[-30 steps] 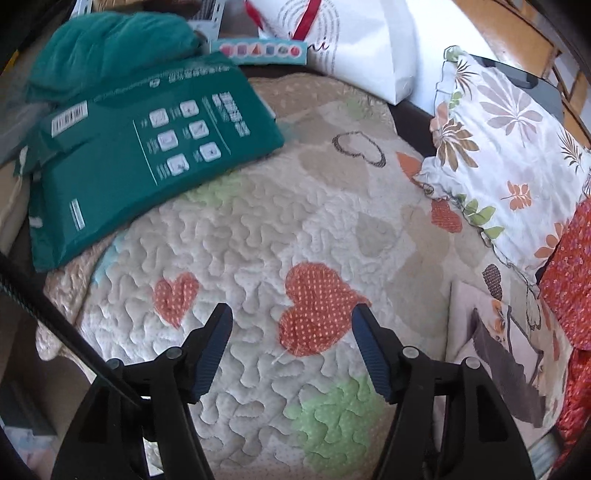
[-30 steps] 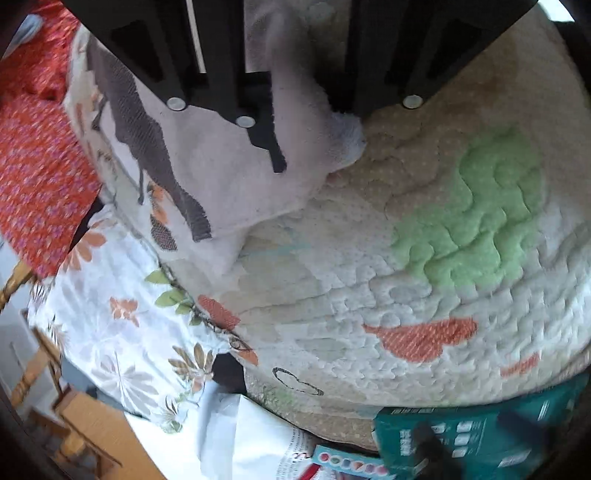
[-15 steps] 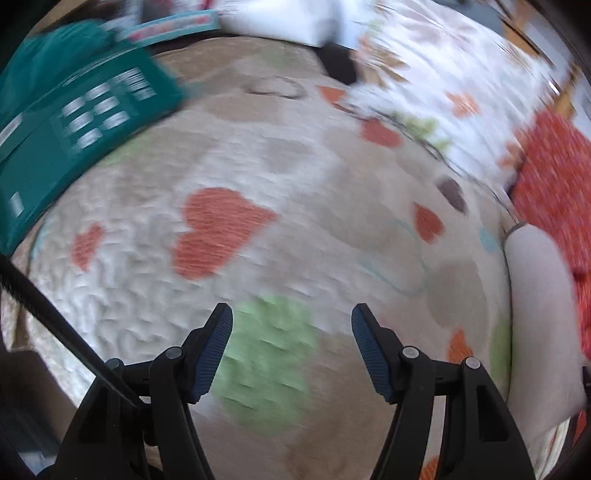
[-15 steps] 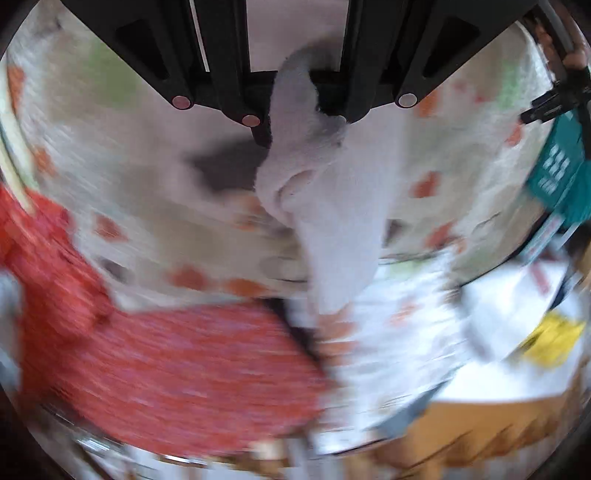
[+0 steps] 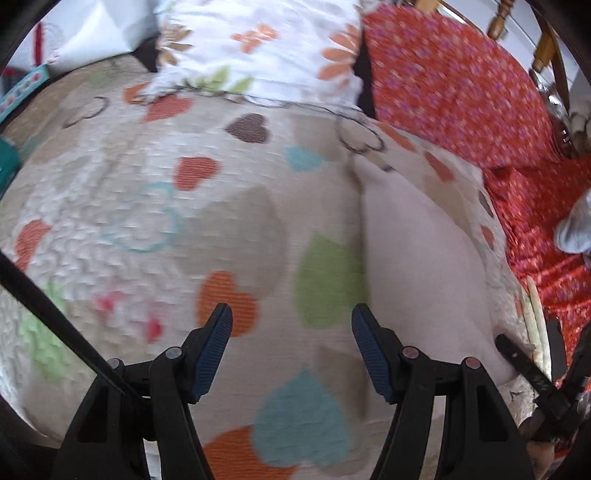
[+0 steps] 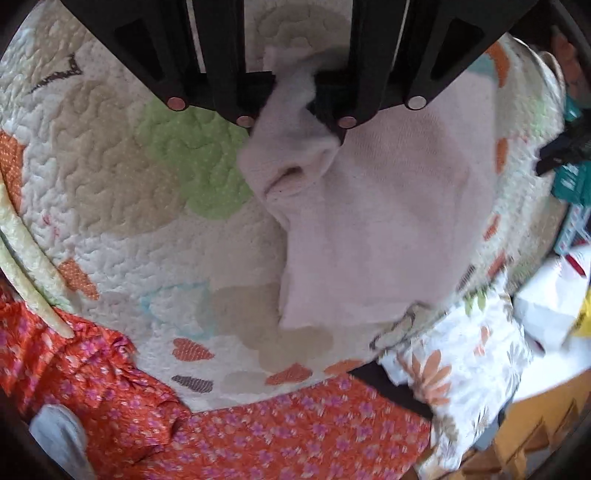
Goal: Fold small clothes
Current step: 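Fold the grasped edge over the top with the right gripper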
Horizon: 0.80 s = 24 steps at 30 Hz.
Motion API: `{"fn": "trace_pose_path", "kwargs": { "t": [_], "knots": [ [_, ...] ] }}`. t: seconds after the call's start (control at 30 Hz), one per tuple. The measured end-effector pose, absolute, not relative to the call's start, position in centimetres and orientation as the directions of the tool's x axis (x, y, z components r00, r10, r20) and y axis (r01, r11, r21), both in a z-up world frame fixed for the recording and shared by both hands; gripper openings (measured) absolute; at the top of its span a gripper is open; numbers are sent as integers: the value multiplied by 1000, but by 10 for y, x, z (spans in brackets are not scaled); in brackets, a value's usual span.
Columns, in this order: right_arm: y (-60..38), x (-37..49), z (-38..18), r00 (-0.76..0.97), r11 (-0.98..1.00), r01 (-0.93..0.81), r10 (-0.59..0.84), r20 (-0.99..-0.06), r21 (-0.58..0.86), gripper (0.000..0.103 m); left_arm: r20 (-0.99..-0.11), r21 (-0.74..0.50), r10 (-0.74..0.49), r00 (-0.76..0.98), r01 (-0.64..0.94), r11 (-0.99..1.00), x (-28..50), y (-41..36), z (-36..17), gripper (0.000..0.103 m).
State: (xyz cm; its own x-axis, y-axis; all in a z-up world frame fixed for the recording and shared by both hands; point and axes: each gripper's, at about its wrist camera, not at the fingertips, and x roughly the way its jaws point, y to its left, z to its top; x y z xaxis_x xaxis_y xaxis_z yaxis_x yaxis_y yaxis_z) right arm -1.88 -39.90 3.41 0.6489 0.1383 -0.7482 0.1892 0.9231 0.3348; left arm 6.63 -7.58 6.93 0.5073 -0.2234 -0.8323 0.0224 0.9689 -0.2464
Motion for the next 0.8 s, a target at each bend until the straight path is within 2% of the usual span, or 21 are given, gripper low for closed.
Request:
{"fn": "trace_pose_path", "kwargs": {
  "t": [0.07,0.13,0.2,0.33,0.4,0.47,0.5,0.53,0.57,0.7,0.77,0.8],
  "knots": [
    [-411,-23,45,686,905,190,154,-711,380,35,-829,-277,-257,496,35,960,72,-87,66,71],
    [-421,-15,52,706,892,185,173,-687,414,62,-813,-326,-314,491,64,943,80,-93,61,80],
    [-425,8,50,691,877,160,228,-686,453,69,-792,-385,-390,470,111,916,89,-101,54,82],
    [-416,63,28,628,881,88,314,-712,465,69,-769,-510,-548,330,200,837,100,-131,28,82],
    [-408,87,11,578,861,55,385,-720,505,69,-774,-537,-576,262,210,817,99,-148,15,81],
    [-398,105,-5,536,844,35,436,-723,535,53,-827,-456,-493,268,192,869,98,-157,12,51],
    [-393,110,-4,538,840,22,447,-715,542,45,-829,-454,-491,267,191,870,99,-157,16,46],
    [-391,110,1,539,834,14,459,-706,552,34,-819,-468,-505,273,190,863,99,-155,25,36],
    [-390,109,9,553,825,-6,473,-686,565,32,-818,-462,-501,283,196,865,98,-153,35,31],
    [-385,92,58,658,828,-133,484,-576,544,30,-814,-431,-484,321,224,874,102,-151,65,34],
    [-381,95,52,661,870,-107,425,-619,482,34,-845,-387,-432,315,195,901,104,-153,53,43],
    [-380,98,43,644,889,-80,391,-658,450,41,-863,-356,-398,311,185,916,105,-153,45,45]
  ]
}}
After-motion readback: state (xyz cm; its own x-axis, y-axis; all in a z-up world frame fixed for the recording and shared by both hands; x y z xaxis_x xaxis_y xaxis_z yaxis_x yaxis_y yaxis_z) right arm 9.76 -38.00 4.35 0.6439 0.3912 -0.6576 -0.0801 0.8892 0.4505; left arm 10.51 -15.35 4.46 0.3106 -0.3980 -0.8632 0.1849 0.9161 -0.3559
